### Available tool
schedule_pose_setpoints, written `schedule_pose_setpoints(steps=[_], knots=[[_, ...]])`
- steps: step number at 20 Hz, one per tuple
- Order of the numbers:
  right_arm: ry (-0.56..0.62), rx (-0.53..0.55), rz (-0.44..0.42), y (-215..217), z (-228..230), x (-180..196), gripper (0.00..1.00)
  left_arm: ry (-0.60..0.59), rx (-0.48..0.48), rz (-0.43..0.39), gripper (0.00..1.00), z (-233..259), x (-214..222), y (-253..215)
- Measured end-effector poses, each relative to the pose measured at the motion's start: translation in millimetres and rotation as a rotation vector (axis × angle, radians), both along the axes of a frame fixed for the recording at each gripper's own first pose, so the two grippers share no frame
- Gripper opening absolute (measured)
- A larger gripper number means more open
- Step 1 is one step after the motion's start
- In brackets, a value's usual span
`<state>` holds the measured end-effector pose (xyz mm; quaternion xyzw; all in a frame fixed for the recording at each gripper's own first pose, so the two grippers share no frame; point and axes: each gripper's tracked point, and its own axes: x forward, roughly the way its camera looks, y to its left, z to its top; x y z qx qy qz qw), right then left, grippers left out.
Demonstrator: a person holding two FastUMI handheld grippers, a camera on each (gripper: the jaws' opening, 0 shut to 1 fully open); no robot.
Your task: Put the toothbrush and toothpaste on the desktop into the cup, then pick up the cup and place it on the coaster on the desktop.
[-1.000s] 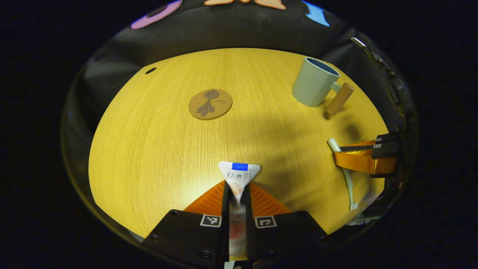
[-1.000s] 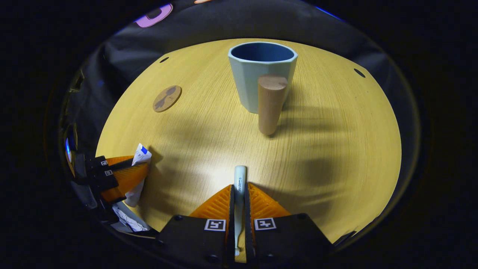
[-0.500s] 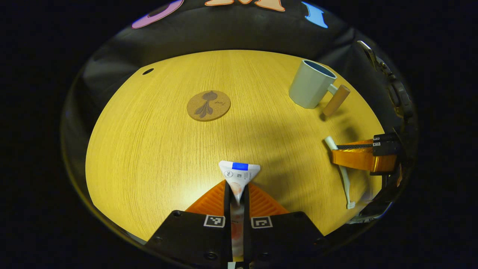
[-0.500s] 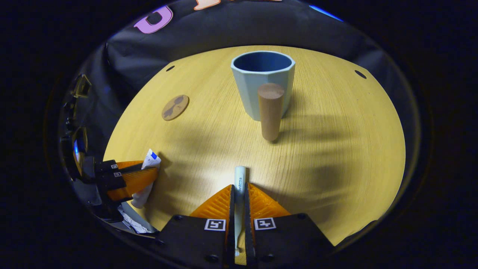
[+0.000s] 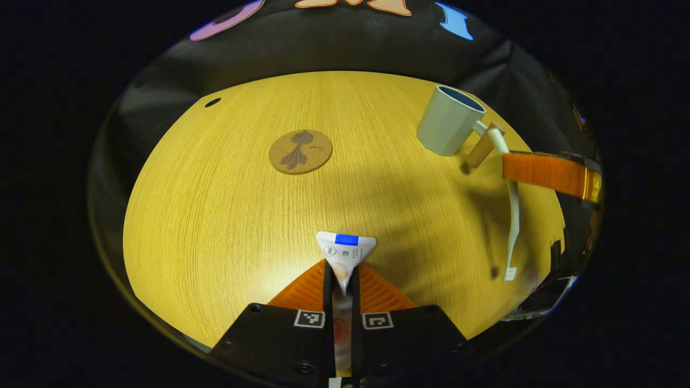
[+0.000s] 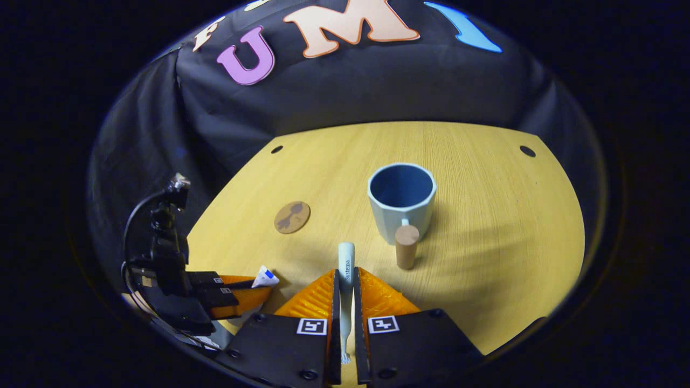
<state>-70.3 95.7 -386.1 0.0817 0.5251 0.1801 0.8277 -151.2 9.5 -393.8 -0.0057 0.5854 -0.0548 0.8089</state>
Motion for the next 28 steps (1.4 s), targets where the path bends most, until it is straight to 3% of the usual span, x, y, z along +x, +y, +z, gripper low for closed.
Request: schedule_pose_setpoints(steps=[5, 15, 19, 22, 28], knots=[[-0.104, 0.018, -0.025, -2.0, 29.2, 46.7, 0.13, -0.002, 0.002, 0.005, 0.11, 0.0, 0.0, -0.3], [-0.312, 0.053, -0.174, -25.3, 82.7, 152.2, 0.13, -0.002, 0.002, 0.007, 0.11, -0.4, 0.2, -0.3], [-0.432, 0.016, -0.253, -42.3, 90.9, 187.5, 0.13, -0.001, 0.008, 0.005, 0.11, -0.4, 0.4, 0.1], [-0.454, 0.005, -0.292, -49.9, 85.8, 199.8, 0.13, -0.005, 0.004, 0.009, 0.11, -0.4, 0.8, -0.7], [-0.474, -0.049, -0.278, -55.8, 68.2, 210.6, 0.13, -0.013, 0.006, 0.016, 0.11, -1.0, 1.0, -1.0]])
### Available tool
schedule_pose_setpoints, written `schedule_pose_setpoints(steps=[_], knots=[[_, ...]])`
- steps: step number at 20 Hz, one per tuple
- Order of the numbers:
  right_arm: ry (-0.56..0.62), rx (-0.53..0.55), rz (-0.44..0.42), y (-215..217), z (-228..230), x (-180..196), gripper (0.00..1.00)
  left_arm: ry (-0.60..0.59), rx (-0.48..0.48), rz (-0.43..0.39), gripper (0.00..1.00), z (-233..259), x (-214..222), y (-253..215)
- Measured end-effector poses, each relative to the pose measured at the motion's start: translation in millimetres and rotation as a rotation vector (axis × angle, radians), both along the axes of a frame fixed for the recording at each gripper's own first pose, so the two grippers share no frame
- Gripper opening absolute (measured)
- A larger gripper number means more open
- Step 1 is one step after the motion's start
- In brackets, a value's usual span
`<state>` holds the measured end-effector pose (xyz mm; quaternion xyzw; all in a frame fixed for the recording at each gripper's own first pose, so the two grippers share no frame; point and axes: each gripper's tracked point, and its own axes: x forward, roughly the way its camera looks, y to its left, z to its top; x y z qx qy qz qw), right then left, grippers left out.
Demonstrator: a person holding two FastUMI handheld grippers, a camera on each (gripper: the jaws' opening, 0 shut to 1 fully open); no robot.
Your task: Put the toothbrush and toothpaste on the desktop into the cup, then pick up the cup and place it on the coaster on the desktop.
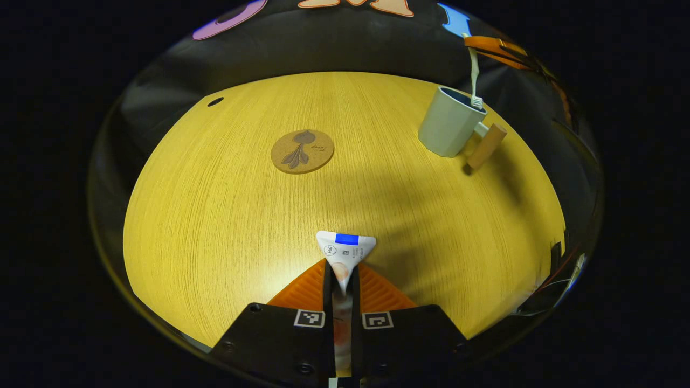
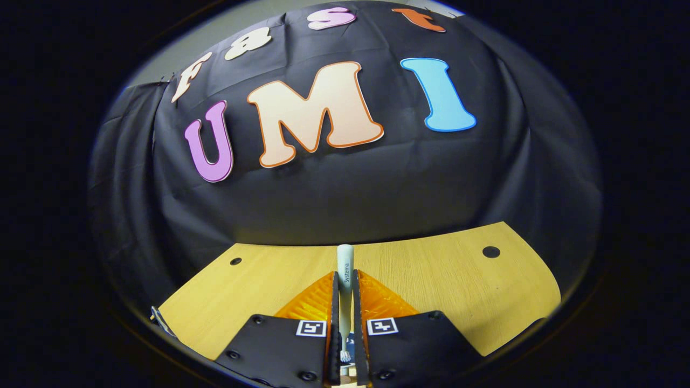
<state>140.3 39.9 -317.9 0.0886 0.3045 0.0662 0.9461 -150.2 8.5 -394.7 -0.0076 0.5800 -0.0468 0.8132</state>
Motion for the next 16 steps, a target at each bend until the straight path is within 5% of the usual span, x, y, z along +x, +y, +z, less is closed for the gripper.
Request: schedule_pose_setpoints(steps=[5, 7, 9, 10, 11, 12, 15, 16], knots=[[0.038, -0.025, 0.007, 0.1, -14.2, -5.1, 0.14, 0.002, 0.006, -0.004, 0.11, 0.0, -0.1, 0.3], [0.054, -0.016, 0.019, 0.8, -13.4, -13.0, 0.37, -0.001, 0.007, -0.004, 0.11, -0.5, 0.0, 0.2], [0.07, 0.007, 0.027, 2.0, -13.9, -20.4, 0.48, -0.007, 0.006, -0.004, 0.11, 0.3, 0.6, 0.6], [0.074, 0.004, 0.024, -0.5, -12.8, -23.0, 0.73, -0.01, 0.006, -0.002, 0.11, 0.3, 1.2, 0.6], [0.071, 0.0, 0.021, -4.0, -11.0, -25.8, 0.77, -0.012, 0.008, 0.001, 0.11, -0.4, 0.7, 0.6], [0.072, 0.0, 0.02, -5.6, -9.4, -30.4, 0.93, -0.017, 0.012, 0.006, 0.11, -0.4, 1.1, 0.3], [0.092, 0.004, 0.011, -16.5, -7.7, -48.3, 0.88, -0.027, 0.03, 0.011, 0.11, -0.4, 2.0, 0.6], [0.096, 0.006, 0.005, -20.6, -7.5, -55.8, 0.98, -0.026, 0.033, 0.007, 0.11, -0.8, 2.1, 0.5]])
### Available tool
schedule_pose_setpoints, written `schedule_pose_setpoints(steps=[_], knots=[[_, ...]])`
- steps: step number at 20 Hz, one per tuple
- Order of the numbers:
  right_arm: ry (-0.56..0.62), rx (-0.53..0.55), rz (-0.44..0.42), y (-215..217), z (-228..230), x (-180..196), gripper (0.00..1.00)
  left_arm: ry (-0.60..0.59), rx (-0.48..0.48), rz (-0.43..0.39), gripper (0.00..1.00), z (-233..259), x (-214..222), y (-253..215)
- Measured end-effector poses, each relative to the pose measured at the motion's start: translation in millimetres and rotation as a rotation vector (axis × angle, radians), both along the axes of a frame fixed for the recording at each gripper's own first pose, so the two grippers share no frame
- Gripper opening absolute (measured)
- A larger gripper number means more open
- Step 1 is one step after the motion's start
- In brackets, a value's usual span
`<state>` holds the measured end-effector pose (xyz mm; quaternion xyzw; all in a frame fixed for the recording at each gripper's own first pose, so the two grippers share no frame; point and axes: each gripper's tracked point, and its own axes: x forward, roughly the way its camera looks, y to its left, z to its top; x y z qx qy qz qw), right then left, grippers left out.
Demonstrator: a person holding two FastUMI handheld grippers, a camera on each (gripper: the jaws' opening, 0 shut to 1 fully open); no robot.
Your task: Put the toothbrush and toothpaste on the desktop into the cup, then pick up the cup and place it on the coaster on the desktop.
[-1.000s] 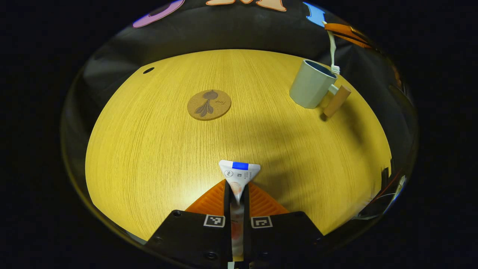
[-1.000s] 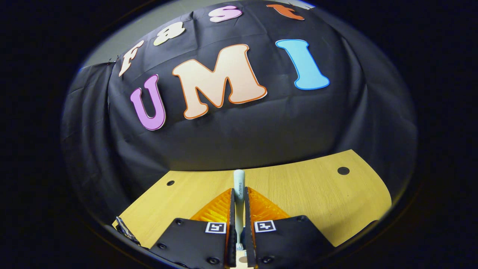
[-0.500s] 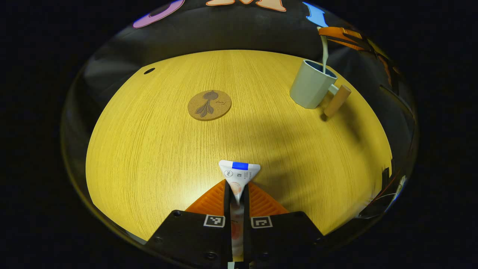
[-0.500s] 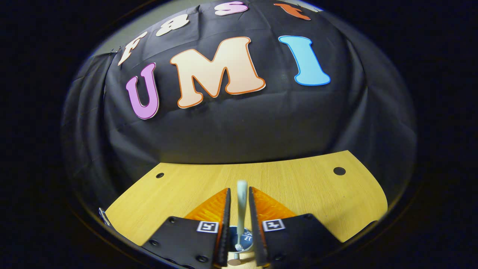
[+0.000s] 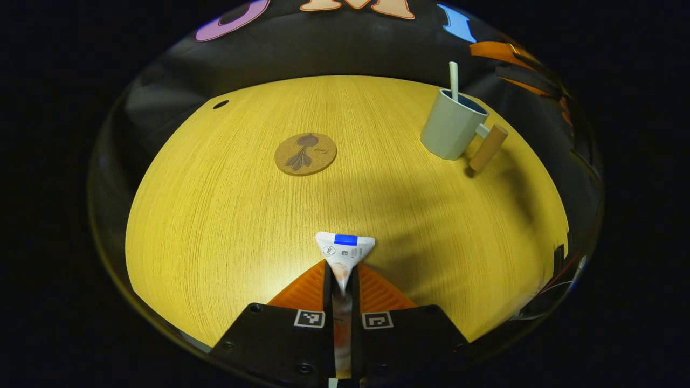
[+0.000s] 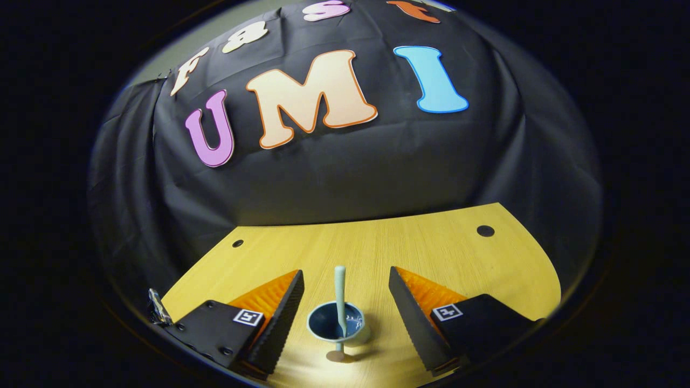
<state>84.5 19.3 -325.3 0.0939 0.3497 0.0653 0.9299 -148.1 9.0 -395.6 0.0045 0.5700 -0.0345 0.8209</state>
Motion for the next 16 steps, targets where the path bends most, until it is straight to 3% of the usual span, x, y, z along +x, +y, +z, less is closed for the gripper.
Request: schedule_pose_setpoints(steps=[6, 9, 13, 14, 15, 16], knots=[[0.043, -0.022, -0.048, -39.4, -9.9, -38.4, 0.98, -0.012, -0.002, 0.023, 0.05, 1.9, 0.8, -2.2], [0.06, -0.029, -0.074, -58.4, -10.4, -49.1, 0.95, -0.094, -0.011, 0.027, 0.05, 15.2, 9.0, -2.2], [0.076, -0.029, -0.087, -74.1, -9.2, -64.1, 0.99, -0.182, -0.017, 0.002, 0.05, 39.8, 26.2, -8.7], [0.081, -0.029, -0.084, -75.1, -10.0, -68.7, 0.95, -0.195, -0.023, -0.001, 0.05, 47.0, 30.8, -12.0], [0.087, -0.034, -0.08, -77.0, -11.0, -72.3, 0.99, -0.224, -0.035, -0.003, 0.05, 54.7, 38.3, -15.2], [0.094, -0.044, -0.073, -79.2, -13.0, -77.9, 0.95, -0.239, -0.042, -0.003, 0.05, 63.0, 43.5, -16.8]])
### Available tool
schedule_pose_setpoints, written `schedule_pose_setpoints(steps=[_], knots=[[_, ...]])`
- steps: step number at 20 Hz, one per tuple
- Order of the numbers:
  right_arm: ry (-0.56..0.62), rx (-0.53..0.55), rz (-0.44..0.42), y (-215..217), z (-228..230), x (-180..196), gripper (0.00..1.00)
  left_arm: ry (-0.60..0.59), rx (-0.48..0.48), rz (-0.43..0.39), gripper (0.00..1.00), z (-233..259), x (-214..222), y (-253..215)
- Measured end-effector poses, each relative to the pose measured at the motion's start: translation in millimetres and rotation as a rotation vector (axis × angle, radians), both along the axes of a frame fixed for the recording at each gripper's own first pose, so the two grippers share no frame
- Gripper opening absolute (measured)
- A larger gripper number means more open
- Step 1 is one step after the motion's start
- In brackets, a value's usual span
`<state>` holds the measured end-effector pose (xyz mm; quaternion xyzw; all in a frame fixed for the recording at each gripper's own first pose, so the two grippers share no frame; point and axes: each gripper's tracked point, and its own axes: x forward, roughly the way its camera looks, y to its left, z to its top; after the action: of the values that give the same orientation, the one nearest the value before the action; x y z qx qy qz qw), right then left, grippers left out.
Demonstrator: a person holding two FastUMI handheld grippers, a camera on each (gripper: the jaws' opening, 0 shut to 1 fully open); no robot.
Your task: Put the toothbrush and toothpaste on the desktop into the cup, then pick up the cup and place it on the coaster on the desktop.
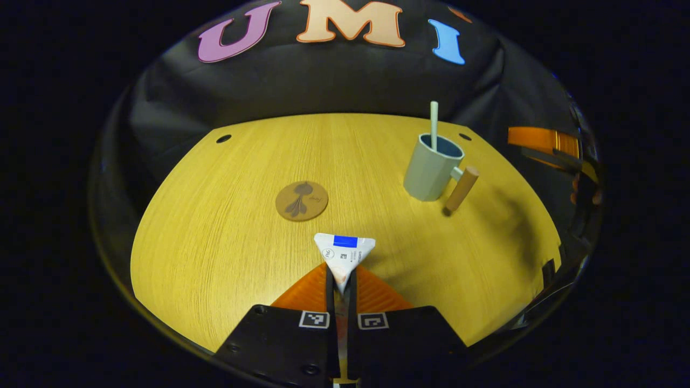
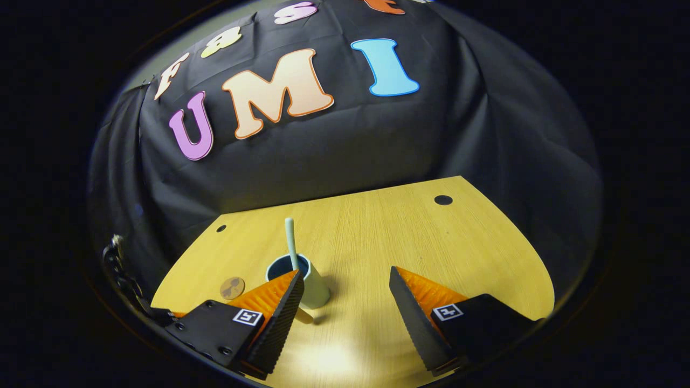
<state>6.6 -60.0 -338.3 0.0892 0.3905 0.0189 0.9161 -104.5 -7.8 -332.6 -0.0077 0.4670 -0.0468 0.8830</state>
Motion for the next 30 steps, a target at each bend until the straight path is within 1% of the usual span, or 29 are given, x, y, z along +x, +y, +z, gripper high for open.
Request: schedule_pose_setpoints(steps=[1, 2, 3, 4, 5, 8, 10, 11, 12, 14, 17, 18, 19, 20, 22, 23, 24, 27, 28, 29, 30], knots=[[0.01, -0.012, 0.007, -1.9, -2.2, -3.9, 0.99, -0.025, -0.009, -0.008, 0.05, 4.9, 11.8, -7.2], [0.019, -0.017, 0.014, -4.0, -3.5, -9.0, 0.99, -0.053, -0.019, -0.01, 0.05, 10.9, 22.2, -13.2], [0.026, -0.021, 0.019, -6.3, -3.9, -12.6, 0.95, -0.075, -0.029, -0.02, 0.05, 18.5, 30.6, -18.7], [0.032, -0.023, 0.024, -8.6, -3.7, -16.9, 0.95, -0.105, -0.043, -0.025, 0.04, 26.9, 40.8, -24.0], [0.038, -0.025, 0.026, -10.6, -3.9, -19.5, 0.99, -0.13, -0.048, -0.031, 0.05, 33.1, 49.6, -28.8], [0.058, -0.038, 0.03, -17.1, -7.4, -31.9, 0.99, -0.228, -0.072, -0.045, 0.05, 57.2, 84.2, -45.0], [0.07, -0.038, 0.03, -20.0, -8.2, -40.8, 0.99, -0.296, -0.105, -0.044, 0.04, 73.1, 106.2, -54.6], [0.076, -0.04, 0.029, -21.8, -8.9, -43.6, 0.95, -0.33, -0.122, -0.043, 0.04, 81.2, 118.4, -61.0], [0.083, -0.044, 0.027, -22.9, -10.8, -49.3, 0.99, -0.377, -0.14, -0.042, 0.04, 91.3, 127.7, -65.4], [0.099, -0.044, 0.027, -24.3, -11.7, -57.8, 0.99, -0.457, -0.169, -0.053, 0.04, 108.7, 151.6, -79.5], [0.116, -0.044, 0.026, -26.9, -12.9, -66.4, 0.99, -0.467, -0.201, -0.085, 0.04, 104.8, 169.6, -102.2], [0.12, -0.044, 0.025, -28.2, -12.9, -68.8, 0.95, -0.469, -0.211, -0.094, 0.04, 103.9, 175.2, -109.3], [0.124, -0.046, 0.024, -29.8, -13.7, -70.0, 0.95, -0.473, -0.219, -0.101, 0.04, 104.0, 181.5, -116.5], [0.129, -0.047, 0.023, -31.6, -13.9, -73.0, 0.99, -0.486, -0.23, -0.104, 0.04, 105.1, 187.2, -121.4], [0.138, -0.049, 0.019, -36.8, -13.7, -76.1, 0.99, -0.508, -0.251, -0.097, 0.04, 105.8, 198.5, -129.1], [0.14, -0.053, 0.017, -39.8, -13.7, -76.3, 0.95, -0.523, -0.26, -0.087, 0.06, 105.7, 205.0, -131.4], [0.142, -0.056, 0.017, -43.0, -13.7, -77.2, 0.95, -0.536, -0.264, -0.078, 0.04, 106.2, 210.3, -132.0], [0.154, -0.063, 0.017, -49.9, -15.4, -81.4, 0.95, -0.543, -0.246, -0.065, 0.04, 99.6, 221.7, -134.6], [0.162, -0.065, 0.017, -53.5, -17.5, -83.8, 0.99, -0.542, -0.239, -0.072, 0.04, 99.9, 224.7, -137.0], [0.171, -0.066, 0.017, -56.6, -20.3, -84.0, 0.95, -0.534, -0.24, -0.079, 0.04, 100.1, 225.8, -139.5], [0.174, -0.066, 0.016, -57.9, -20.4, -84.9, 0.99, -0.525, -0.253, -0.091, 0.04, 102.0, 225.9, -145.0]])
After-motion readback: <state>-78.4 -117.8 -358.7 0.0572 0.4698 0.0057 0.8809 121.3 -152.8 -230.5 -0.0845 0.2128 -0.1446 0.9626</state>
